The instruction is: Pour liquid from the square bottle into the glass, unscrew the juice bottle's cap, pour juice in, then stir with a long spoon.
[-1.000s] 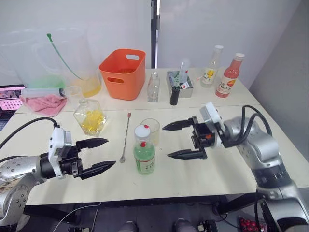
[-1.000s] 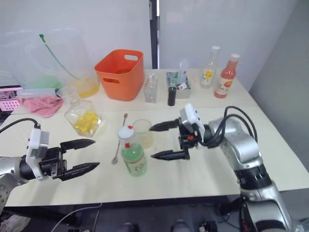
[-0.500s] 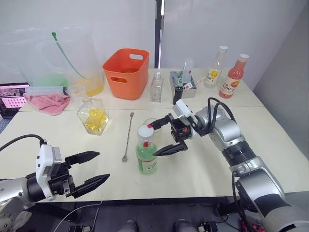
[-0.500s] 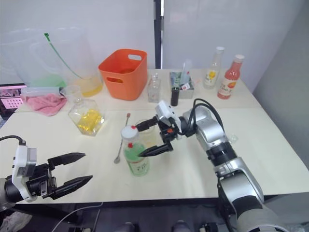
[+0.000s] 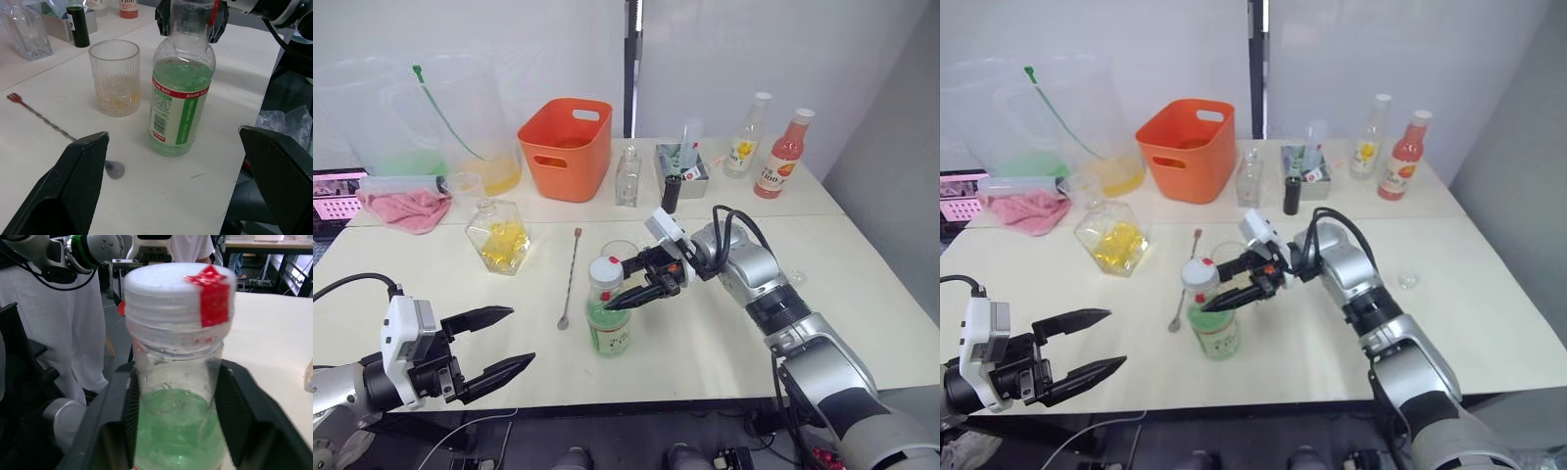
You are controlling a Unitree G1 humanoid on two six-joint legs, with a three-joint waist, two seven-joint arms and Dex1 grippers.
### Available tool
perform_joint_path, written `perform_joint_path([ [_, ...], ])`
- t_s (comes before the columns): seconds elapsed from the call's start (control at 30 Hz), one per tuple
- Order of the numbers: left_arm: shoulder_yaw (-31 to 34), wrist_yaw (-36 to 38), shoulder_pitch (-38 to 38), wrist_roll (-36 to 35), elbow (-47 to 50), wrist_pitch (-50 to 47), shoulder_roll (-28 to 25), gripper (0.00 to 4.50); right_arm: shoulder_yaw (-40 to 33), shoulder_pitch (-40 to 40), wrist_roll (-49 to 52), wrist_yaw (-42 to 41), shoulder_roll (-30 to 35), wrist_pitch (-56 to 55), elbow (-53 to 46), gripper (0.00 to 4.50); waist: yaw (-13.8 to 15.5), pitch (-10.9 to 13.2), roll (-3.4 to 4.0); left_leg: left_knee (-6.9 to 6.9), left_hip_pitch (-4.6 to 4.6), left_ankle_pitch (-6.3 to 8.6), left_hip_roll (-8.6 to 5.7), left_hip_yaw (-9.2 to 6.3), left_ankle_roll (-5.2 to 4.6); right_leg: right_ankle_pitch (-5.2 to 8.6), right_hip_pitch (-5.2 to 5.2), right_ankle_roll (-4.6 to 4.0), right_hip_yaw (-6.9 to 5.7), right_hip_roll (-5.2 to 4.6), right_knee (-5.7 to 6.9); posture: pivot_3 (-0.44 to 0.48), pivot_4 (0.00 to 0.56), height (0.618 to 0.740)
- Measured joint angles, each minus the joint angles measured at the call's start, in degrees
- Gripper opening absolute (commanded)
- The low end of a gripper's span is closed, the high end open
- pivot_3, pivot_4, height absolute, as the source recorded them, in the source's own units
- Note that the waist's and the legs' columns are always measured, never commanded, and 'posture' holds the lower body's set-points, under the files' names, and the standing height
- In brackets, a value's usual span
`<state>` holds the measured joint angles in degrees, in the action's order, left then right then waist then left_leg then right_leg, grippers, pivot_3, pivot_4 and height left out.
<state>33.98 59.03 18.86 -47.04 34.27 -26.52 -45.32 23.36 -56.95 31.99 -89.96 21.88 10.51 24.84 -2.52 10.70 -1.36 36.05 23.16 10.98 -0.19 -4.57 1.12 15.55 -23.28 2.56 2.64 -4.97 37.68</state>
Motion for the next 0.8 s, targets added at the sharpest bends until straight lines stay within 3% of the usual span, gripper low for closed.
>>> perform_joint_path([
  [0.33, -3.52, 1.12, -4.03, 0.61, -1.76, 0.19, -1.26, 4.5, -5.11, 7.54, 0.75, 3.83, 3.81, 9.31, -15.17, 1.28, 0.19, 0.0, 0.0, 0.0, 0.05, 0.01, 0.04, -0.01, 0.01, 0.0, -0.02, -0.01, -0.03, 0.06, -0.02, 0.0, 0.15, 0.74],
  [0.47, -6.81, 3.11, -9.21, 1.14, -5.31, 0.29, -2.52, 4.5, -9.97, 12.17, 2.23, 14.19, 7.67, 19.07, -29.53, 1.28, 0.36, 0.01, 0.02, 0.01, 0.09, 0.01, 0.04, -0.02, 0.01, 0.0, -0.04, -0.01, -0.05, 0.07, -0.03, 0.0, 0.15, 0.74],
  [0.63, -12.73, 5.6, -15.42, 2.31, -9.8, 0.47, -2.47, 4.5, -15.91, 18.42, 5.22, 32.27, 7.9, 31.38, -45.81, 1.28, 0.35, 0.01, 0.0, 0.01, 0.1, 0.01, 0.05, -0.02, 0.01, 0.0, -0.05, -0.01, -0.04, 0.1, -0.01, 0.0, 0.15, 0.74],
  [0.8, -17.86, 8.14, -21.38, 3.02, -13.91, 0.47, -2.37, 4.5, -20.04, 26.93, 8.86, 52.36, 2.62, 43.09, -58.47, 1.28, 0.22, 0.0, -0.01, 0.02, 0.14, 0.0, 0.05, -0.01, 0.01, 0.0, -0.09, -0.01, 0.0, 0.11, 0.01, 0.0, 0.15, 0.74],
])
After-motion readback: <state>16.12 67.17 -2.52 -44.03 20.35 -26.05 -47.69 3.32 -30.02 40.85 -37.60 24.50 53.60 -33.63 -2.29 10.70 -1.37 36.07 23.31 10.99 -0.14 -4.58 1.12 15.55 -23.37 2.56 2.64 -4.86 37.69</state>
